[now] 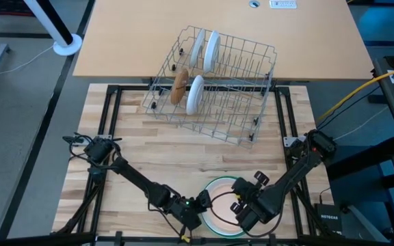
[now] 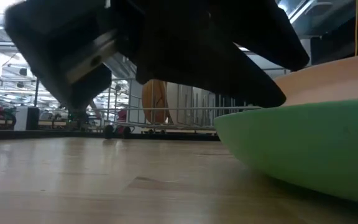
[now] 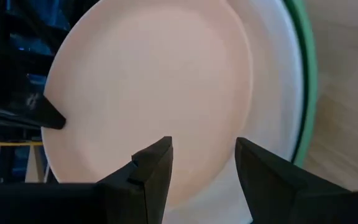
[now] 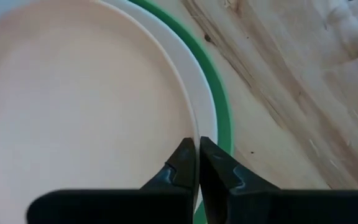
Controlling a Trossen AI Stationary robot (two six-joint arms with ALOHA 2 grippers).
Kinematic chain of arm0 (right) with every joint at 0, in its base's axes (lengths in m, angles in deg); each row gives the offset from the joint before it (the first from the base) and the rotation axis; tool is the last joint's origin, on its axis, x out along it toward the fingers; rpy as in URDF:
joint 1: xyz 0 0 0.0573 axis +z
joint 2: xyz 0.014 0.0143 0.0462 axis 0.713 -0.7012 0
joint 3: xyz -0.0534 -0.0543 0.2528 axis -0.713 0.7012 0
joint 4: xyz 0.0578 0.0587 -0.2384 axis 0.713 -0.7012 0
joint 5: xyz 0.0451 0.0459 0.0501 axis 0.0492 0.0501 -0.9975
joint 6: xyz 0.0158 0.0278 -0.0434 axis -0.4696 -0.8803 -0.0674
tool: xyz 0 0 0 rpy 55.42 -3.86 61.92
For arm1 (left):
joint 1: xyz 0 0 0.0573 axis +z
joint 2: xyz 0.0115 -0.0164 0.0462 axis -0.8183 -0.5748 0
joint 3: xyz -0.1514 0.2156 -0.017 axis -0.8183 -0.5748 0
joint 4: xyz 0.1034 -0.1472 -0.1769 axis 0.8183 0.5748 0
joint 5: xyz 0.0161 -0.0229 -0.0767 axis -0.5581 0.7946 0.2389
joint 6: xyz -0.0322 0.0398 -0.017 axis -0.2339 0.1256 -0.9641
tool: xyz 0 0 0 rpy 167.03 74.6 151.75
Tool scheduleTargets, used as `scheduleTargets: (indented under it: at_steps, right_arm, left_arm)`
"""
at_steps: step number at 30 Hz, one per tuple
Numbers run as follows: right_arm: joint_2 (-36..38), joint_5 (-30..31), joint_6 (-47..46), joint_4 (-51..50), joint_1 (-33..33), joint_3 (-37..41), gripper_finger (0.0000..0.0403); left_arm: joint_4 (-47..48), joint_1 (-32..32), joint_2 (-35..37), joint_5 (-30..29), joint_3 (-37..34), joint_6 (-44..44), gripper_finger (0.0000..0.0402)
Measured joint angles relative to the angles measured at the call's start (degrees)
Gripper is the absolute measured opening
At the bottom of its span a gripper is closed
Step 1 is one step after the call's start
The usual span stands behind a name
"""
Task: Sort dishes
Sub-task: Put the light orange plate into the gray dishwasher rack
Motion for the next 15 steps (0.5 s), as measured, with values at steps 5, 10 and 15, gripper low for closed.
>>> scheduleTargets:
  at_steps: [5,10,15]
  right_arm:
    - [0.0,0.26,-0.03,0.37,-0.03,0.0,0.0009]
    - [0.0,0.03,-0.06,0.66,-0.01,0.0,0.0011]
    - [0.0,0.09,-0.06,1.06,-0.01,0.0,0.0009]
  left_arm:
    - [2.16,0.76,0.0,0.11,0.02,0.06,0.0166]
    - [6.4,1.36,0.05,0.06,0.11,1.59,0.0166]
    - [6.5,1.36,0.07,0.02,0.11,5.35,0.0166]
